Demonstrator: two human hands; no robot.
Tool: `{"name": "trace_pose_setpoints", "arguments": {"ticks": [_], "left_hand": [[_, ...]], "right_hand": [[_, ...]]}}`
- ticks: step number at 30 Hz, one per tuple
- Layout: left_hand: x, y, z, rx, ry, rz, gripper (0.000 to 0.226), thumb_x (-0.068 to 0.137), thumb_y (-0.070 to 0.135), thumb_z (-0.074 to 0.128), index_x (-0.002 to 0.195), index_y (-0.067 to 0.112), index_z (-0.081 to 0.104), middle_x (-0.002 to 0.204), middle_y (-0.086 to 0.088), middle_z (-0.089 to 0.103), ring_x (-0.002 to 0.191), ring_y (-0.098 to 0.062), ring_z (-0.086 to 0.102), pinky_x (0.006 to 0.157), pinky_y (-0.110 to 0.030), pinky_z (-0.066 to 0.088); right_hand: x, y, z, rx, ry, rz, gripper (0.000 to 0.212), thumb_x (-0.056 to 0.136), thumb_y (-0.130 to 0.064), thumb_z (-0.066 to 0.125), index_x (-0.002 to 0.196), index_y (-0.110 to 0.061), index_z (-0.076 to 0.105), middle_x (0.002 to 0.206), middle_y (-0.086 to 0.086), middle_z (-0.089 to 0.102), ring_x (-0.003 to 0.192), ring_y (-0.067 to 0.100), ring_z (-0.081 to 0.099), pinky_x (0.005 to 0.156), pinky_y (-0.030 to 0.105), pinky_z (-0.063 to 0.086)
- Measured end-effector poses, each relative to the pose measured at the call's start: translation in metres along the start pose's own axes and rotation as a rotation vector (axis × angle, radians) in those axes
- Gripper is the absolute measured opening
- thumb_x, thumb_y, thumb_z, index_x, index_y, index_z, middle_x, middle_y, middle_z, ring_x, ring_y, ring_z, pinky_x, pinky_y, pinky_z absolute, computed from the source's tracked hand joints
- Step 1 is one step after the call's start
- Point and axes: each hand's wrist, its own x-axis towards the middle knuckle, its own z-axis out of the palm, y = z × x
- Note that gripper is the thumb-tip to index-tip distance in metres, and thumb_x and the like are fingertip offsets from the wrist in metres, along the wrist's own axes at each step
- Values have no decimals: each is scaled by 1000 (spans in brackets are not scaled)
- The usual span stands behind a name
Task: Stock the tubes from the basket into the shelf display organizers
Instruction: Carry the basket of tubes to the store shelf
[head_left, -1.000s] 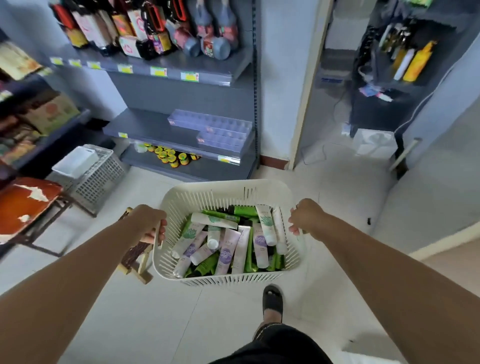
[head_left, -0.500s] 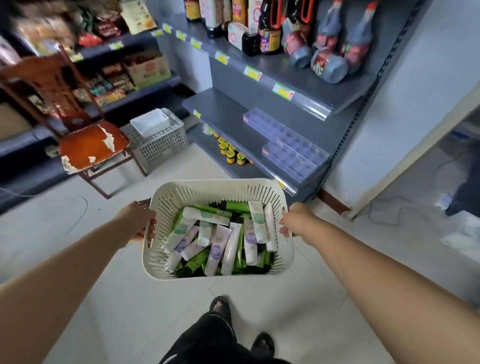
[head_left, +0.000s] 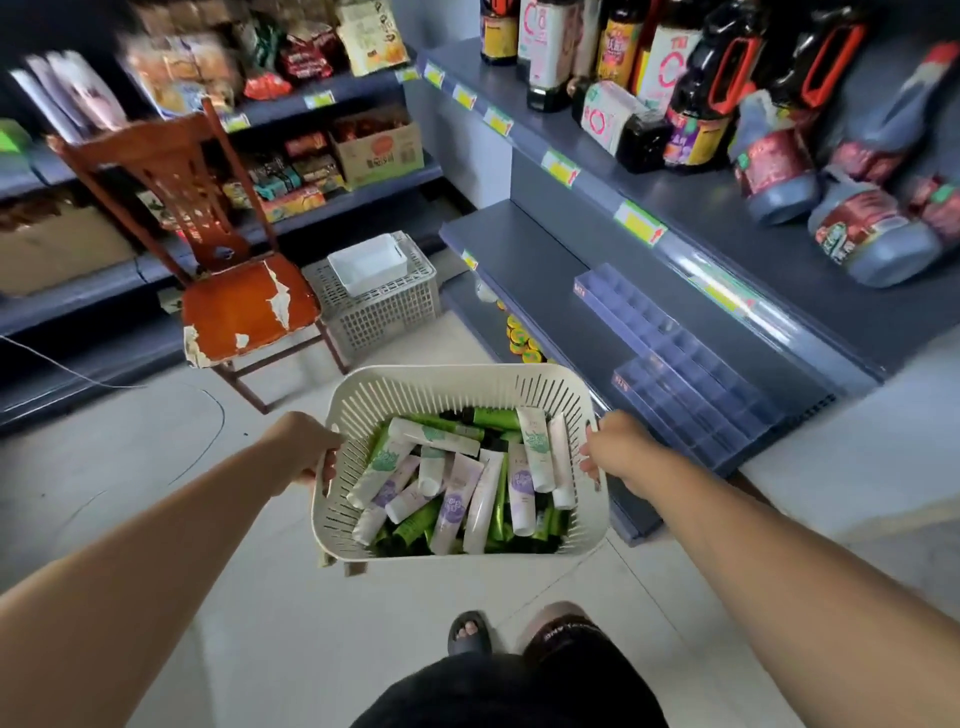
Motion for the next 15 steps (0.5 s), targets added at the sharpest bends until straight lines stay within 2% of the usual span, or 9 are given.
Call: {"name": "trace_pose_setpoints", "arguments": {"ticks": [3,6,8,10,13,15], "left_hand": [[37,34,-14,-27,70,-9,16,94,7,67,84,-4,67,60,-13,66,48,-25,63,46,-30,55],[81,73,-21,-12,113,30,13,98,6,58,90,-1,67,65,-14,66,47,-23,62,45,-28,52],[110,96,-24,-27,131,24,12,98,3,56,92,0,65,66,-15,64,47,-25,61,50,-32,56],[138,120,-26,-38,136,-21,8,98,1,56,93,0,62,67,-17,63,48,-27,62,53,-37,59],[172,157,-32,-52,144,-68,8,99,-1,55,92,0,58,71,-21,63,47,-28,61,42,-34,55],[196,179,-35,-62,140,-74,8,99,-2,53,91,0,57,75,-23,65,49,-29,63,41,-33,54]], "right_hand": [[43,-48,-1,-45,-28,-40,10,93,-4,54,90,-5,63,87,16,73,75,29,75,74,49,64],[99,-100,-8,-154,-89,-100,10,89,0,63,83,-7,66,80,13,74,70,24,74,68,38,63],[141,-132,-11,-224,-132,-123,8,83,0,68,88,-6,69,78,10,75,70,23,75,72,39,64],[185,-163,-12,-256,-150,-144,15,79,0,69,94,-5,68,84,11,75,74,25,74,73,43,64],[239,-210,-12,-312,-177,-151,20,81,-2,69,100,-3,65,91,11,73,78,26,73,70,39,64],[275,-246,-8,-372,-174,-190,19,81,-5,69,100,-3,64,94,11,71,81,27,73,72,42,64]]}}
